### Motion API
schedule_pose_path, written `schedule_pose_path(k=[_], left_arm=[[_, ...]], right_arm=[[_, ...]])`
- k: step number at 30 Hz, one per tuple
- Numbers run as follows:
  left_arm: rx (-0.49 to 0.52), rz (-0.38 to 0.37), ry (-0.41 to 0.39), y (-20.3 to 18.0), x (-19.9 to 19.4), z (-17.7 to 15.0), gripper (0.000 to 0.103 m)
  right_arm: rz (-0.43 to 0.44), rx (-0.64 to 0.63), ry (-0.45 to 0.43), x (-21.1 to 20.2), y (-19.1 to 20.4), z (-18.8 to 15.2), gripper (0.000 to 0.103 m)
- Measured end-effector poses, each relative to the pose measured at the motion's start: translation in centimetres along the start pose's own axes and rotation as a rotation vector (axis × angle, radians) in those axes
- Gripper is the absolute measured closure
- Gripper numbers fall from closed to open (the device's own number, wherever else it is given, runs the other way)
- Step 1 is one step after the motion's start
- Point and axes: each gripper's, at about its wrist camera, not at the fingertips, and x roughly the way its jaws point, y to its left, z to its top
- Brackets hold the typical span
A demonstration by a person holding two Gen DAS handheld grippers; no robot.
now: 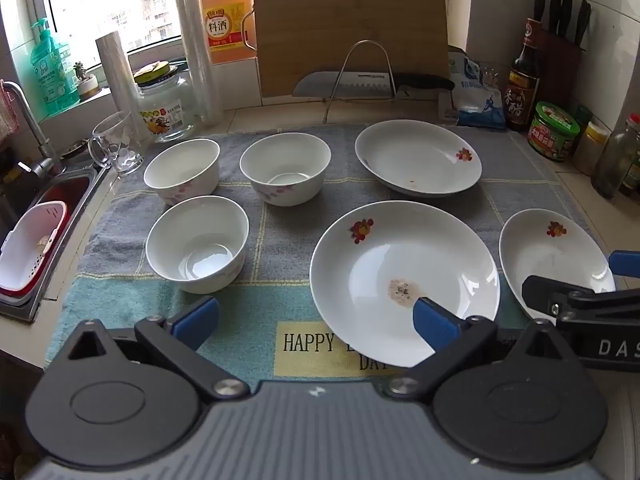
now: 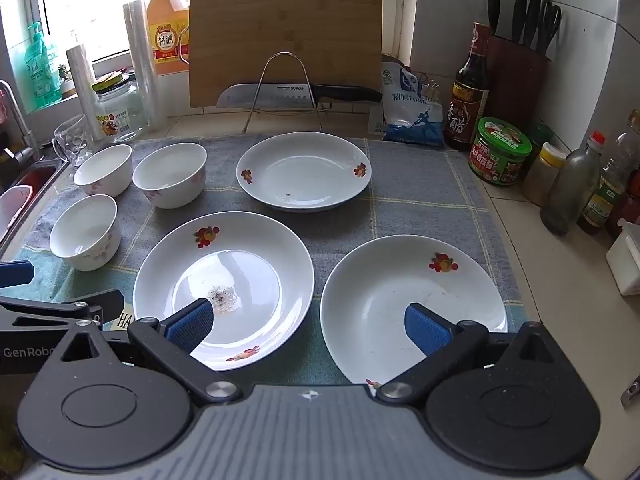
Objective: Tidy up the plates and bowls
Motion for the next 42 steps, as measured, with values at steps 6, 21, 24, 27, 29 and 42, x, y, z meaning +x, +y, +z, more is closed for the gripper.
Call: schedule_pose_path(k=[6, 21, 24, 27, 29, 42], left_arm=[[0.003, 0.003, 0.001, -0.2, 0.0, 0.0, 0.001], [-0.003, -0.001, -0.008, -0.3, -0.9, 0.0, 0.001], [-0.004, -0.002, -0.009, -0.4, -1.1, 0.0, 0.001], [-0.006, -0.002, -0.009, -0.4, -1.1, 0.1, 0.001], [-0.006, -0.002, -0.005, -0.3, -1.0, 0.1, 0.001], [-0.006, -0.001, -0.003, -0.4, -0.8, 0.0, 0.001]], right_arm=[[0.007, 0.003, -0.001, -0.4, -0.1, -0.1, 0.000], [0.000, -0.002, -0.018, -0.8, -0.3, -0.2, 0.000], [0.000, -0.001, -0.018, -1.0, -0.4, -0.1, 0.000], [0.002, 0.001, -0.019, -1.0, -0.5, -0.1, 0.000], [0.000, -0.002, -0.019, -1.0, -0.5, -0.1, 0.000], [-0.001, -0.002, -0.017, -0.9, -0.5, -0.1, 0.000]])
